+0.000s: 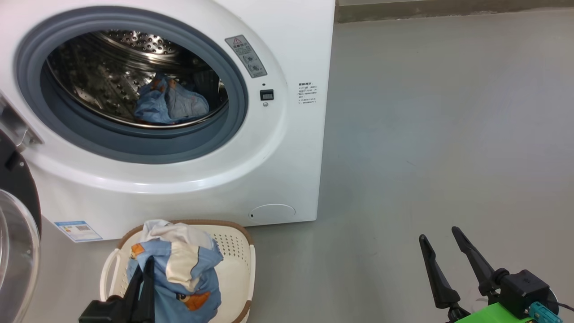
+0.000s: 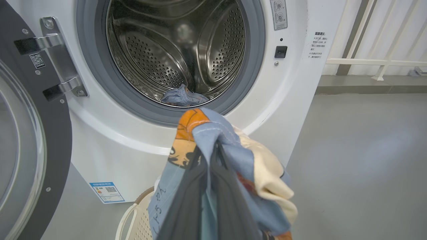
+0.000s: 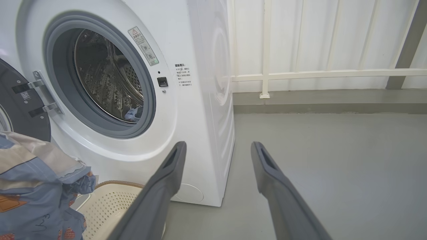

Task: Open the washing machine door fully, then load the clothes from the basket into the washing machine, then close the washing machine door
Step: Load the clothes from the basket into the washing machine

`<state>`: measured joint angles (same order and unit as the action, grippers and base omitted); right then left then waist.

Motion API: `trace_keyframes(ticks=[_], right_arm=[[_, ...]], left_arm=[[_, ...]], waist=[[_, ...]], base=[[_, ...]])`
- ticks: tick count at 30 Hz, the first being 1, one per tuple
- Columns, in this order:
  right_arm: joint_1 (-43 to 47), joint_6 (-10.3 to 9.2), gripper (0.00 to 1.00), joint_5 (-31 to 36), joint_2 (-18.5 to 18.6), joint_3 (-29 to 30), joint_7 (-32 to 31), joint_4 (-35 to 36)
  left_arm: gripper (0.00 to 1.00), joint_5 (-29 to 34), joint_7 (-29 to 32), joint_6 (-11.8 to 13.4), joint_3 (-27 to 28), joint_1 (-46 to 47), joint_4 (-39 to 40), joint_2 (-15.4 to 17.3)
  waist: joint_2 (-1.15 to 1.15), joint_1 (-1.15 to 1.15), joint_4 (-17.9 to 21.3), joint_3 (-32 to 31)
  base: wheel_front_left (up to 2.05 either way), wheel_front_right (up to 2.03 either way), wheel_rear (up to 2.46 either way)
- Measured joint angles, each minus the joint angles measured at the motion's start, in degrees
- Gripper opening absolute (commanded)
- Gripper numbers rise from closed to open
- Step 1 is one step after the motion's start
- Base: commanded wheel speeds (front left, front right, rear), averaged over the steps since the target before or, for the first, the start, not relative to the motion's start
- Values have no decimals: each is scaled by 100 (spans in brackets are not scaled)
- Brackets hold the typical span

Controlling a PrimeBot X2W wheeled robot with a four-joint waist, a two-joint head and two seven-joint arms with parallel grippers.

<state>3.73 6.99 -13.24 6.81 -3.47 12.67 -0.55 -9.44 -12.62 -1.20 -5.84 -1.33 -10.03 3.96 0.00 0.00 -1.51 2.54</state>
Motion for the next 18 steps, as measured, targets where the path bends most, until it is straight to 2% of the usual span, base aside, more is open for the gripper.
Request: trace_keyframes(ticks=[10,18], right_arm=[[-3,0,100,-1,1,-88,0,41],[-27,0,100,-2,29,-129,0,164]], left_arm=[[0,-94,-7,0,-3,144,-151,2],[0,-310,-16,-2,60,845,-593,1]], waist=[[0,0,16,111],[0,-1,70,342]], base=[[0,0,0],[0,0,0]])
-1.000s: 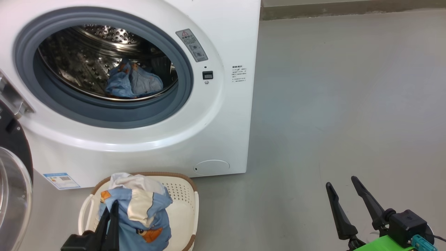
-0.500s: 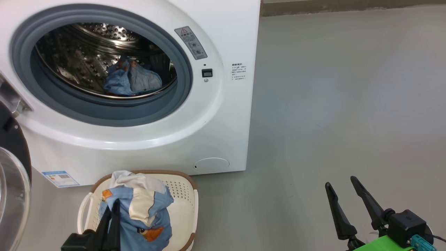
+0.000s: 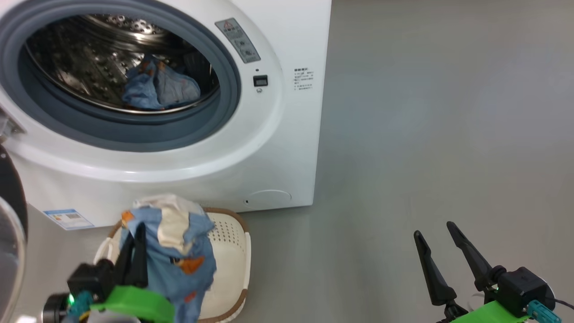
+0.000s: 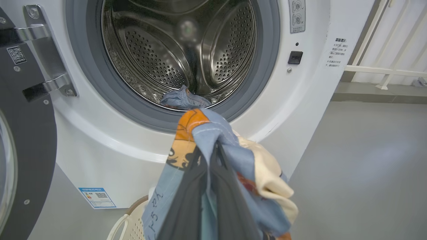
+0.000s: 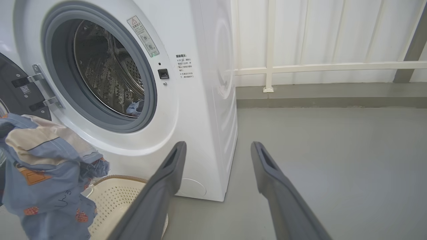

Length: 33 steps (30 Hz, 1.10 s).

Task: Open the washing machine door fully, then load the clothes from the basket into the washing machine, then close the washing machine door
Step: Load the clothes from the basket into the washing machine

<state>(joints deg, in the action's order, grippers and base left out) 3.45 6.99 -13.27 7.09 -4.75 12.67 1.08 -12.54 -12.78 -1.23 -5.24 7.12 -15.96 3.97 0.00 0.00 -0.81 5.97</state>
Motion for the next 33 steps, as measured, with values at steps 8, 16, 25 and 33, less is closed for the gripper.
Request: trace_keyframes(ticks=[8,16,25,33], right_arm=[[-283,0,100,-19,67,1,2,133],[-765,0,100,-74,147,-15,79,213],[-1478,0,100,-154,214,-175,157,222],[-1931,0,100,-359,176,-334,164,194]], left_arm=[[0,-324,191,-73,156,1151,-690,1],[0,-547,545,-124,344,2743,-1352,159],[0,-833,1345,-316,503,4628,-2198,692],[0,-886,2143,-367,597,5710,-2580,1310]], waist=[[0,0,79,443],[0,-1,159,1143],[0,-1,322,2075],[0,-1,570,2767]], base=[[0,0,0],[0,0,0],[0,0,0],[0,0,0]])
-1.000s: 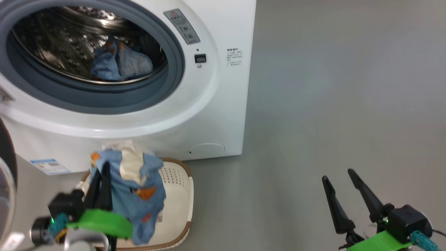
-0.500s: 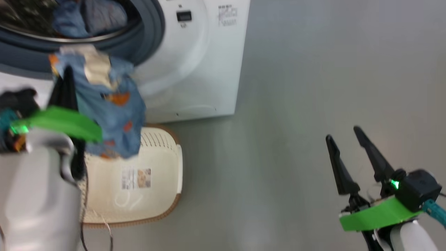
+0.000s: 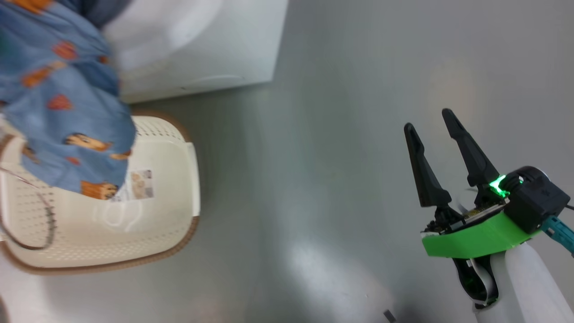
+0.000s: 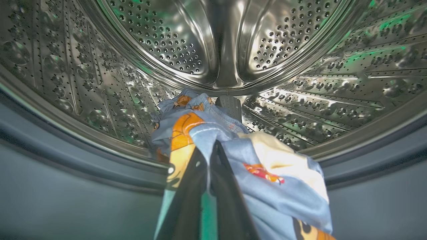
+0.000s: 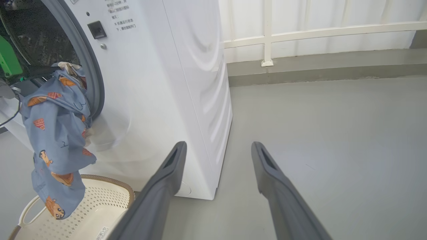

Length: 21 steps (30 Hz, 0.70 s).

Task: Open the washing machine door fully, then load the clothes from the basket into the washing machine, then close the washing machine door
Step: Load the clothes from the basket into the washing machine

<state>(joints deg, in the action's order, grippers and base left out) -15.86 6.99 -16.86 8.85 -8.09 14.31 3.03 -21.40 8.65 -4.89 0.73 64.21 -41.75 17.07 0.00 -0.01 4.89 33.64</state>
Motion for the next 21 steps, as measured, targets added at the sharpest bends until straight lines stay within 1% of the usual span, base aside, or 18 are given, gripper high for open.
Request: trace_keyframes(ticks=[3,8,12,14,17,18,21], right_arm=[[-133,0,100,-44,-51,-53,1,5],[-282,0,100,-97,-118,-160,1,-4],[-417,0,100,-113,-155,-260,1,-14],[-443,0,100,-138,-162,-290,1,-22],[-443,0,100,-145,-177,-386,40,-43],[-444,0,100,-155,-203,-411,42,-55],[-446,0,100,-160,-205,-434,42,-60]], left_arm=[[0,-20,243,0,76,310,-22,257],[0,-31,510,4,148,668,-5,578],[0,-1,526,98,198,926,114,866],[0,89,361,214,229,1089,225,996],[0,244,44,290,236,1385,280,1194],[0,335,-224,372,226,1580,307,1321],[0,543,-730,481,220,1905,324,1473]], waist=[[0,0,157,247],[0,0,476,554],[0,0,736,743],[0,1,858,826],[0,1,1028,931],[0,1,1127,992],[0,1,1245,1084]], base=[[0,0,0],[0,0,0],[0,0,0],[0,0,0],[0,0,0],[0,0,0],[0,0,0]])
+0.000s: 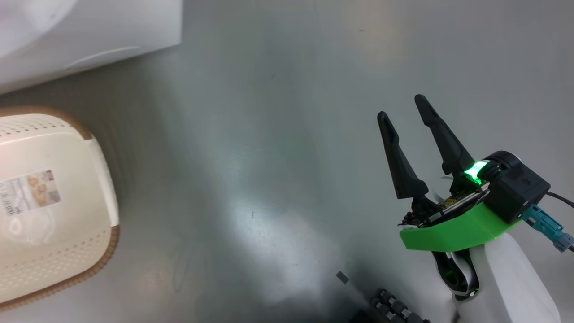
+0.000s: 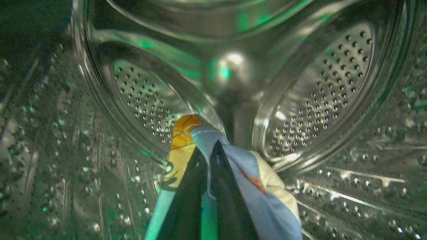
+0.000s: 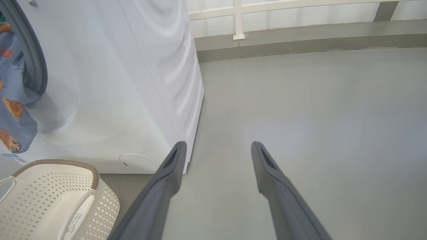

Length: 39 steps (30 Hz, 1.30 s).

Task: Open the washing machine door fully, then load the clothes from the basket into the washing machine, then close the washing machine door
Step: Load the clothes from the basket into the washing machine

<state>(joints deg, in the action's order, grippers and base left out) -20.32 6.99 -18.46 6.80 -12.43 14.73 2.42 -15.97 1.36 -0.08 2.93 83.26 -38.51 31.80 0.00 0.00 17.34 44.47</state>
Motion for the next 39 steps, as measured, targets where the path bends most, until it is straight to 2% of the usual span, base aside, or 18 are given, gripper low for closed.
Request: trace_keyframes(ticks=[7,10,15,16,19,24,32,39], right_arm=[[-24,0,100,-59,-10,-47,0,-4],[-54,0,100,-132,-11,-42,0,-3],[-88,0,100,-132,-7,-22,0,10],[-88,0,100,-132,-7,-21,0,9],[-91,0,100,-131,5,-16,0,10],[-103,0,100,-130,24,20,0,9],[-100,0,100,-119,104,168,0,5],[-55,0,100,-79,142,279,0,4]], left_arm=[[0,374,-1167,283,-110,436,70,180],[0,467,-1201,259,-231,432,-64,215],[0,277,-898,3,-299,322,-459,132],[6,258,-847,-21,-297,285,-509,122],[100,199,-791,-20,-285,246,-612,68],[100,129,-675,-18,-298,146,-661,-32],[100,-170,-705,-4,-268,-447,-681,-405],[100,-495,-1029,71,-116,-1300,-565,-744]], waist=[[0,1,139,198],[0,1,135,255],[0,0,40,283],[0,0,19,284],[0,0,-36,281],[0,0,-137,244],[0,0,-350,30],[0,1,-577,-300]], base=[[0,0,0],[0,0,0],[0,0,0],[0,0,0],[0,0,0],[0,0,0],[0,0,0],[0,0,0]])
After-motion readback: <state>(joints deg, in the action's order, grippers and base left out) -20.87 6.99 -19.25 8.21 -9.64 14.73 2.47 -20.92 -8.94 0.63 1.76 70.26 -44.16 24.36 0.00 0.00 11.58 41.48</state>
